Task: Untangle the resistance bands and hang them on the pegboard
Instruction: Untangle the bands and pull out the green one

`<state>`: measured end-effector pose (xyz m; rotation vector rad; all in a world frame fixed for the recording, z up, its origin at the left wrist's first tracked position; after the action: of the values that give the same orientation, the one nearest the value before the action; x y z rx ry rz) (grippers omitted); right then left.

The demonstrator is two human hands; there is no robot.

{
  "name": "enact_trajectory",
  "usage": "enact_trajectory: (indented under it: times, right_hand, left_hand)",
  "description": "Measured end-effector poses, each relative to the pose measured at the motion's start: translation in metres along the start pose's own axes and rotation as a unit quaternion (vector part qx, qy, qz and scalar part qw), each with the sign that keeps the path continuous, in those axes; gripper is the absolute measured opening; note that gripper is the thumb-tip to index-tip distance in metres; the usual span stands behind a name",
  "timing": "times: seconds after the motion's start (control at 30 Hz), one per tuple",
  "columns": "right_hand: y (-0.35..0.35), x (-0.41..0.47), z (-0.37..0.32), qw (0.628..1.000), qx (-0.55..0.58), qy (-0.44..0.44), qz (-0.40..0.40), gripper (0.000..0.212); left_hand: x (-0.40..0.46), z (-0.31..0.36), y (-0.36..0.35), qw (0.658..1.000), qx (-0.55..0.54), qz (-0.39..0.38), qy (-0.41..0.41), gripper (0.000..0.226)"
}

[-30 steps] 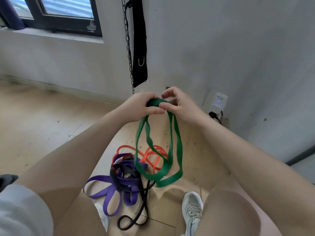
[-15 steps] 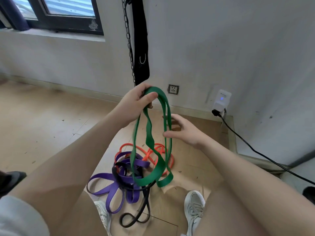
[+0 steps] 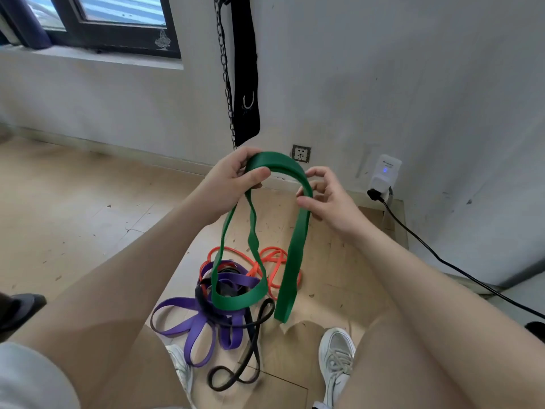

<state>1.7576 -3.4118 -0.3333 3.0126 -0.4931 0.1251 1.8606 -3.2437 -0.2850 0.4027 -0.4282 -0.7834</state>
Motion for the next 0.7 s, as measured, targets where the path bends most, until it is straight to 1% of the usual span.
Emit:
enact_trajectory:
  times: [0.1, 0.2, 0.3, 0.47, 0.7]
  right_hand:
    - [0.001, 0.006, -0.021, 0.999, 0.018, 0.044, 0.009, 0.032]
    - [-0.005, 0.011, -0.04, 0.995, 0.037, 0.09, 0.026, 0.029]
    - [-0.012, 0.011, -0.05, 0.991, 0.053, 0.118, 0.027, 0.027]
    - [-0.019, 0.013, -0.053, 0.989, 0.054, 0.135, 0.014, 0.027]
    - [-0.028, 0.013, -0.044, 0.992, 0.032, 0.125, 0.009, 0.023]
  left_hand:
    - [-0.002, 0.002, -0.003, 0.999, -0.046, 0.0, 0.004, 0.02]
    - [-0.001, 0.008, -0.009, 0.997, -0.074, 0.02, -0.005, 0.022]
    - [0.001, 0.014, -0.011, 0.995, -0.099, 0.024, -0.008, 0.025]
    - [0.002, 0.016, -0.014, 0.995, -0.095, 0.022, -0.015, 0.027]
    - [-0.001, 0.008, -0.02, 0.99, -0.141, 0.017, 0.012, 0.028]
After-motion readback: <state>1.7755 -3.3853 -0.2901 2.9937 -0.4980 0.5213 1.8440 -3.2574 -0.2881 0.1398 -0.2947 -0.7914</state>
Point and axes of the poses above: each hand's wrist, its own x-axis towards the middle knuckle, its own y-axis out of the back of the hand, z = x × y, the point moved 1 cm from there along x, towards the middle knuckle, and after that the axes turned 11 degrees about x, right-handed, at the moved point
